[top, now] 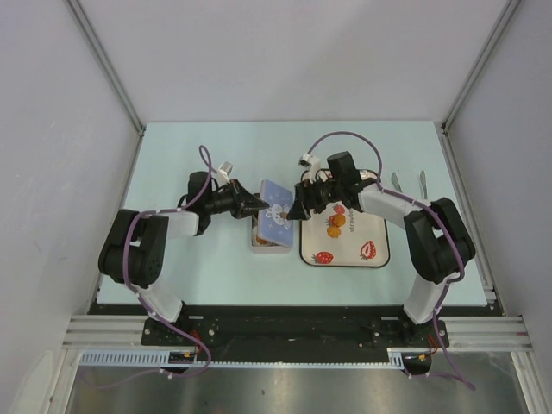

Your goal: Pack the cookies

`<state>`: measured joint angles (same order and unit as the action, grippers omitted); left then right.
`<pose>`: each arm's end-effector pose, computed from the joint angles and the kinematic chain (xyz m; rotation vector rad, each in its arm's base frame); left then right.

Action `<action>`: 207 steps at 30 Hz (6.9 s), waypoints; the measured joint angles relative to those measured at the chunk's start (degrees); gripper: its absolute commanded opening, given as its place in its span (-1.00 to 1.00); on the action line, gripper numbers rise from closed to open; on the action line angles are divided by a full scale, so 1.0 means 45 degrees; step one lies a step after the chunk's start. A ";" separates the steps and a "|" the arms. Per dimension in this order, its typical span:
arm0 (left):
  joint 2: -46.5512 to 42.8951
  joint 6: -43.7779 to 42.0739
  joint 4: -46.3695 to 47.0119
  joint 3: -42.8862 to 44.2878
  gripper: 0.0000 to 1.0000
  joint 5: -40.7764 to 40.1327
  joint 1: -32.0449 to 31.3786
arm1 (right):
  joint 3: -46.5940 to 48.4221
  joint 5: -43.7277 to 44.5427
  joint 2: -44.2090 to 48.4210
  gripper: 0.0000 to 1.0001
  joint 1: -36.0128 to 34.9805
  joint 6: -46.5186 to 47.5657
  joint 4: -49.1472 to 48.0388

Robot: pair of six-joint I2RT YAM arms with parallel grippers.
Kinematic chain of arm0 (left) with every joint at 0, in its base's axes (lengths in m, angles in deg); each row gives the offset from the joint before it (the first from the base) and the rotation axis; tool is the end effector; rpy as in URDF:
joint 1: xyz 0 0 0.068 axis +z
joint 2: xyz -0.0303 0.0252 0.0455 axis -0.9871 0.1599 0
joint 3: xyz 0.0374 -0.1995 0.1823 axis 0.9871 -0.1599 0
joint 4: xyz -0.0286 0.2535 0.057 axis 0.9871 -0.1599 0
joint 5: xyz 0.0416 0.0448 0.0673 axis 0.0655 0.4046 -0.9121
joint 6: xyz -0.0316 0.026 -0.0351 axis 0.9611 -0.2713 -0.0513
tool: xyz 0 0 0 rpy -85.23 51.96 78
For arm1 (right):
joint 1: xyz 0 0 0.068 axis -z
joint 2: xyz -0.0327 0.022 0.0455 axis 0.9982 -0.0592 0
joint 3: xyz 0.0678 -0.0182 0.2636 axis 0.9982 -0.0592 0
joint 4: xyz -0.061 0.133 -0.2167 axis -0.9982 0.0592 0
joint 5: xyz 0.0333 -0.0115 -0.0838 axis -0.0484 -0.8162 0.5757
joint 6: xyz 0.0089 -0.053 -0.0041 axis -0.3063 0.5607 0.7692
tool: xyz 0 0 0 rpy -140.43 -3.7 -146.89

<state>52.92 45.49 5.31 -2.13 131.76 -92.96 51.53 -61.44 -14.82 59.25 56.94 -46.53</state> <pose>0.3128 -0.0949 0.1651 -0.2983 2.2329 -1.5975 0.3281 0.1965 0.2083 -0.8859 2.1360 1.0931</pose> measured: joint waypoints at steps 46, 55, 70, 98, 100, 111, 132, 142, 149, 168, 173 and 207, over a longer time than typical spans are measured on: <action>-0.0529 -0.1651 -0.1632 -0.0175 -0.68 -0.0942 0.0170 | 0.0000 -0.1195 -0.1656 0.61 -0.0243 -0.0432 -0.1511; -0.0549 -0.2477 -0.2822 -0.0151 -0.03 -0.1608 0.0257 | 0.0000 -0.1190 -0.1656 0.61 -0.0316 -0.0427 -0.1647; -0.0763 -0.2856 -0.3351 -0.0068 0.36 -0.1758 0.0466 | 0.0000 -0.1156 -0.1656 0.61 -0.0607 -0.0418 -0.1690; -0.1671 -0.3589 -0.4799 0.0272 0.56 -0.2584 0.0860 | 0.0000 -0.0908 -0.1656 0.61 -0.1205 -0.0398 -0.1685; -0.1729 -0.3653 -0.4877 0.0287 0.57 -0.2662 0.0865 | 0.0000 -0.0903 -0.1656 0.61 -0.1205 -0.0398 -0.1685; -0.2166 -0.4182 -0.5552 0.0321 0.63 -0.3551 0.0879 | 0.0005 -0.0860 -0.1656 0.61 -0.1219 -0.0355 -0.1681; -0.0034 -0.5095 -0.6790 0.2064 0.52 -0.4260 0.0835 | 0.0214 -0.0801 -0.1656 0.60 -0.1229 -0.0272 -0.1559; 0.1112 -0.5246 -0.7223 0.3002 0.32 -0.3701 0.0763 | 0.0277 -0.0704 -0.1656 0.61 -0.1239 -0.0238 -0.1486; 0.1399 -0.5265 -0.7208 0.3235 0.30 -0.3240 0.0758 | 0.0311 -0.0602 -0.1651 0.61 -0.1239 -0.0165 -0.1404; 0.1243 -0.5221 -0.7208 0.3026 0.42 -0.3138 0.0753 | 0.0748 -0.0194 -0.1841 0.61 -0.1384 0.0058 -0.1112; 0.1200 -0.5217 -0.7213 0.3011 0.41 -0.3104 0.0753 | 0.0782 -0.0083 -0.1870 0.61 -0.1418 0.0068 -0.0835; 0.1486 -0.5314 -0.7359 0.3215 0.36 -0.3011 0.0758 | 0.3395 0.0593 -0.4109 0.60 -0.0534 0.0044 -0.0495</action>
<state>59.61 21.58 -27.81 12.34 118.21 -89.55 66.81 -58.78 -33.31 56.85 57.13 -48.76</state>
